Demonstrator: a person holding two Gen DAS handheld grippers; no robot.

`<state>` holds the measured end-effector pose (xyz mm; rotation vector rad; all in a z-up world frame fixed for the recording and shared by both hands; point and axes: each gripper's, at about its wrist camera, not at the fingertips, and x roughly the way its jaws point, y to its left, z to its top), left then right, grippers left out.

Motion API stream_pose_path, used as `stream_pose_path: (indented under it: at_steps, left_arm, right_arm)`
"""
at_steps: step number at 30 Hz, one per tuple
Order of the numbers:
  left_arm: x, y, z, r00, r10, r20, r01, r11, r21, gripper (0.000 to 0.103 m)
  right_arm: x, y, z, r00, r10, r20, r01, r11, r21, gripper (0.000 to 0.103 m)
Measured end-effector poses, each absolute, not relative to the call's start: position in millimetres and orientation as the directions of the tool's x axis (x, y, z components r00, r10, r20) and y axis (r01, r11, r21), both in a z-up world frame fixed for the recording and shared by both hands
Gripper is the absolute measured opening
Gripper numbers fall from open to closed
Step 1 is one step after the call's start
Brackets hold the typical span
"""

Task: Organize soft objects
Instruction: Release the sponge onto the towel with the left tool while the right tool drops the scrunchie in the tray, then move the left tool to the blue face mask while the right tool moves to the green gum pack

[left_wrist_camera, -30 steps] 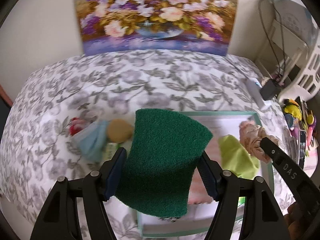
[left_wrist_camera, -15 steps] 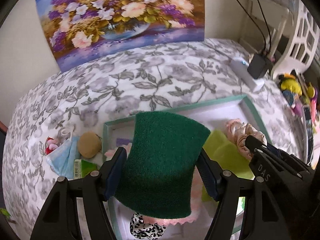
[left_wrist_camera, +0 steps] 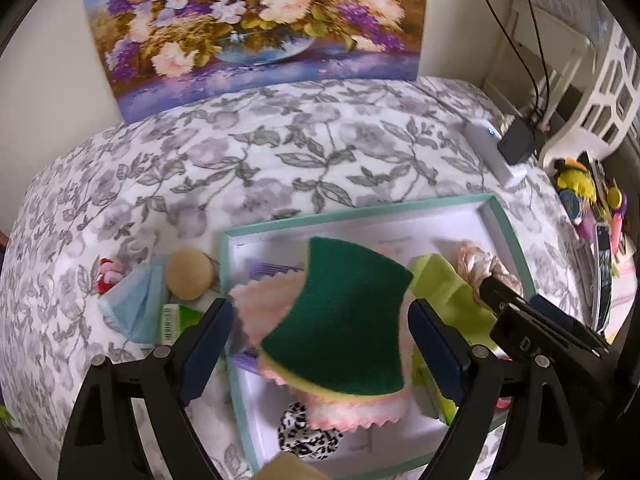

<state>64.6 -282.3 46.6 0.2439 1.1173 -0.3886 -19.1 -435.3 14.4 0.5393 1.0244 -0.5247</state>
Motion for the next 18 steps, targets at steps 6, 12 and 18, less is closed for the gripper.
stream_pose_path:
  at_steps: [6,12,18]
  left_arm:
    - [73.0,-258.5,50.4,0.372,-0.164,-0.914,0.349,0.937,-0.025,0.090]
    - [89.0,-220.7,41.0,0.359,-0.132,-0.924,0.236,0.971,-0.048,0.100]
    - [106.1,-178.8,36.3,0.353,-0.087,-0.932,0.128,0.991,-0.045,0.100]
  right_arm:
    - [-20.6,-429.1,19.7,0.428,-0.139,-0.893,0.618,0.766,0.177,0.103]
    - [-23.2,-425.0,18.5,0.406,-0.157,-0.900,0.631,0.761,0.152,0.103]
    - [-23.1,-420.6,16.9,0.394,-0.156,-0.906,0.633,0.760,0.145,0.103]
